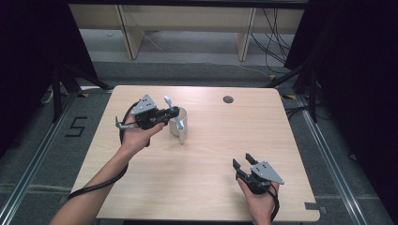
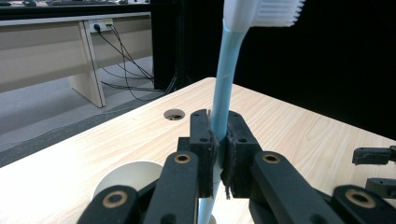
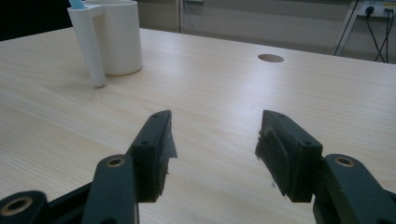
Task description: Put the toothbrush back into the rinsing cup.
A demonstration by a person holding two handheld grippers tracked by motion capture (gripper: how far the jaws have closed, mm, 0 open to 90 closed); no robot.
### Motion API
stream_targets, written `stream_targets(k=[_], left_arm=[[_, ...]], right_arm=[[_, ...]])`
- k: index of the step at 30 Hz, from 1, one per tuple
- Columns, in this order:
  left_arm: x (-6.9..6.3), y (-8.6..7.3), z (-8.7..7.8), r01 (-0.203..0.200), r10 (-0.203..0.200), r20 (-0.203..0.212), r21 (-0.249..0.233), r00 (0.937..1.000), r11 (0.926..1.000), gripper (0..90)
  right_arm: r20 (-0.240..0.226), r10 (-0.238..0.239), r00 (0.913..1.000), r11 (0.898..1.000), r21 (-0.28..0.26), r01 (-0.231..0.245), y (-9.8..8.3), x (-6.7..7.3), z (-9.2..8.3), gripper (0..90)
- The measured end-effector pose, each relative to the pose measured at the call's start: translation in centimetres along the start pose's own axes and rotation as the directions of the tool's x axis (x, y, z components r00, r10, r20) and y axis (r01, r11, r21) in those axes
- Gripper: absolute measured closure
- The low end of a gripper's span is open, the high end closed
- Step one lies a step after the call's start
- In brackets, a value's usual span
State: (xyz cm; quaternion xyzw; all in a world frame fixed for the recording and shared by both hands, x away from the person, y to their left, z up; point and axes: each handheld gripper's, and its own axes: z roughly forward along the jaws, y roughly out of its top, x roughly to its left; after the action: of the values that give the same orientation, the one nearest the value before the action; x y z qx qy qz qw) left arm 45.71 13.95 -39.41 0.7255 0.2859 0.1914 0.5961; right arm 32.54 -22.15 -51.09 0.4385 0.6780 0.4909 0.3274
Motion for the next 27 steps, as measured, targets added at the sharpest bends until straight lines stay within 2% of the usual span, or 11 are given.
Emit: stream_targets(k=[6,9,10,13,18,21,27], left_arm=[[0.0,-0.3,0.3,-0.001,0.001,-0.002,0.013,1.0,0.9999,83.0],[0.0,-0.4,0.4,0.0,0.0,-0.001,0.016,1.0,0.9999,83.0],[0.0,-0.4,0.4,0.0,0.0,0.0,0.017,1.0,0.9999,83.0],[0.1,-0.5,0.5,0.002,-0.002,0.003,0.017,1.0,0.9998,82.9],[0.1,-0.8,0.7,0.004,-0.004,0.0,0.026,1.0,0.9997,82.8],[0.2,-0.9,0.9,0.004,-0.004,0.002,0.03,1.0,0.9995,82.6],[0.3,-1.2,1.1,0.008,-0.008,0.004,0.039,1.0,0.9992,82.4]], right_arm=[[-0.001,0.007,1.0,1.0,0.003,-0.007,0.0,0.0,0.0,44.8],[0.005,-0.008,1.0,1.0,-0.003,0.008,0.0,-0.1,0.0,44.7],[0.0,0.005,1.0,1.0,0.003,-0.005,0.0,0.0,0.0,44.6],[0.011,-0.021,0.9997,1.0,-0.02,0.021,0.0,-0.2,0.1,44.5],[0.012,-0.021,0.9997,1.0,-0.02,0.021,0.0,-0.2,0.1,44.5],[-0.001,0.001,1.0,1.0,-0.018,-0.001,0.0,-0.1,0.2,44.4],[0.008,-0.017,0.9998,1.0,-0.017,0.017,0.0,-0.2,0.1,44.3]])
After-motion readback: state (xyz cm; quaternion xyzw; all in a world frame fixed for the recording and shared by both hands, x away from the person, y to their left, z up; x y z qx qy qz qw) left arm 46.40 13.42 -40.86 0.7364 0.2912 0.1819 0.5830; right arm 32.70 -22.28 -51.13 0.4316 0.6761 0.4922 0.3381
